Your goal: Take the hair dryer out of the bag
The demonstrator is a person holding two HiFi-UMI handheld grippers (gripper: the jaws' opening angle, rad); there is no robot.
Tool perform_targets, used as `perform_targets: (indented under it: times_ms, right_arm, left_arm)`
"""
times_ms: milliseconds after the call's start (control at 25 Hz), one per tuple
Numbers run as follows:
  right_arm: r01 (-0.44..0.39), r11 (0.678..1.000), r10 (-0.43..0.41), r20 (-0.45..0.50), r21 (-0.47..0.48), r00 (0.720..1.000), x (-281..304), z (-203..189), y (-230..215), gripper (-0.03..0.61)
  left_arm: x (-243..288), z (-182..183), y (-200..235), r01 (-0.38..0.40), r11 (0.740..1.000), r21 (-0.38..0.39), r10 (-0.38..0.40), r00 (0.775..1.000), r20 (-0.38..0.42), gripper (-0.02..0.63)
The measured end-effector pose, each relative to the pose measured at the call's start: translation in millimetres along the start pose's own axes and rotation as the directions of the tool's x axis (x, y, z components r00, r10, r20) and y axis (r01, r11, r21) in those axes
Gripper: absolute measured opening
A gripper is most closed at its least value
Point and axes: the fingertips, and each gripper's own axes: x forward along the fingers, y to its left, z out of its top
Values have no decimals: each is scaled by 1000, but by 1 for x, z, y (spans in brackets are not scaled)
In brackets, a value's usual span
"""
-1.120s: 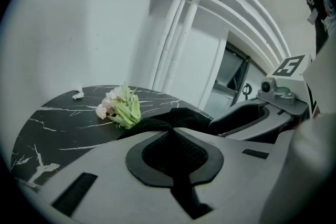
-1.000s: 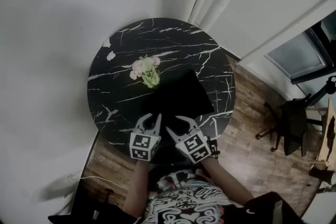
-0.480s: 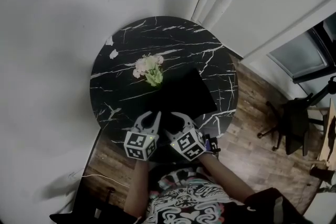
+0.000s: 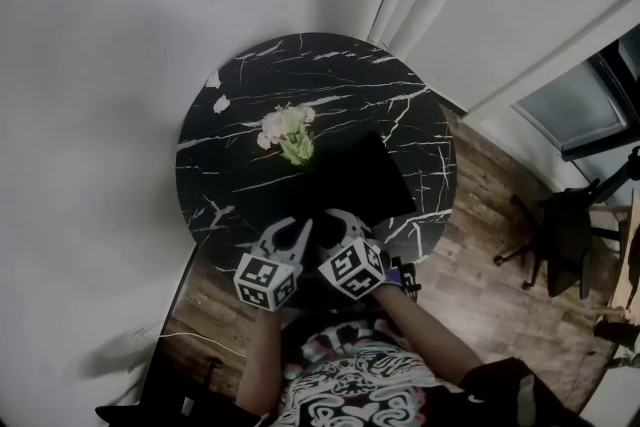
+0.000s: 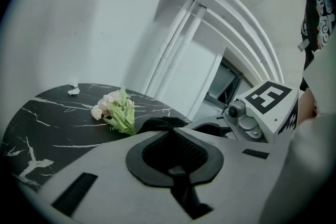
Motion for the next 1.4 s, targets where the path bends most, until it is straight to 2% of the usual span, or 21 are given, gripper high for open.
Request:
perform_targets:
  times_ms: [80, 120, 160, 200, 440, 640, 1040, 1240, 1400]
  right_arm:
    - [31, 999, -31, 5, -24, 999, -2, 2, -5, 173]
    - [44, 998, -43, 9, -34, 999, -4, 3, -7, 87]
    - [50, 998, -50, 12, -43, 999, -5, 4, -8, 47]
    - [50, 998, -50, 13, -48, 999, -6, 4, -8, 35]
    - [-15, 1000, 14, -8, -28, 1000, -12, -3, -8, 28]
    - [-14, 1000, 13, -6, -14, 1000, -17, -4, -13, 28]
    - [-33, 999, 33, -14, -16, 999, -20, -10, -16, 28]
    - [-27, 997, 27, 2, 74, 1000, -27, -10, -25, 28]
    - [-30, 997, 29, 13, 74, 999, -29, -5, -29, 28]
  left_arm:
    - [1, 2, -4, 17, 1000, 3, -17, 1000, 10, 18]
    - [2, 3, -5, 22, 1000, 7, -22, 1000, 14, 18]
    - [4, 5, -6, 23, 1000, 15, -24, 1000, 17, 18]
    - [5, 6, -7, 22, 999, 27, -22, 1000, 17, 18]
    - [10, 0, -10, 26, 986, 165, -21, 999, -30, 20]
    - [14, 2, -13, 26, 973, 230, -18, 999, -37, 30]
    - [13, -6, -21, 65, 940, 336, -41, 996, -79, 111]
    - [1, -21, -11, 74, 937, 342, -20, 987, -160, 164]
    - [2, -29, 0, 60, 948, 313, -4, 984, -178, 164]
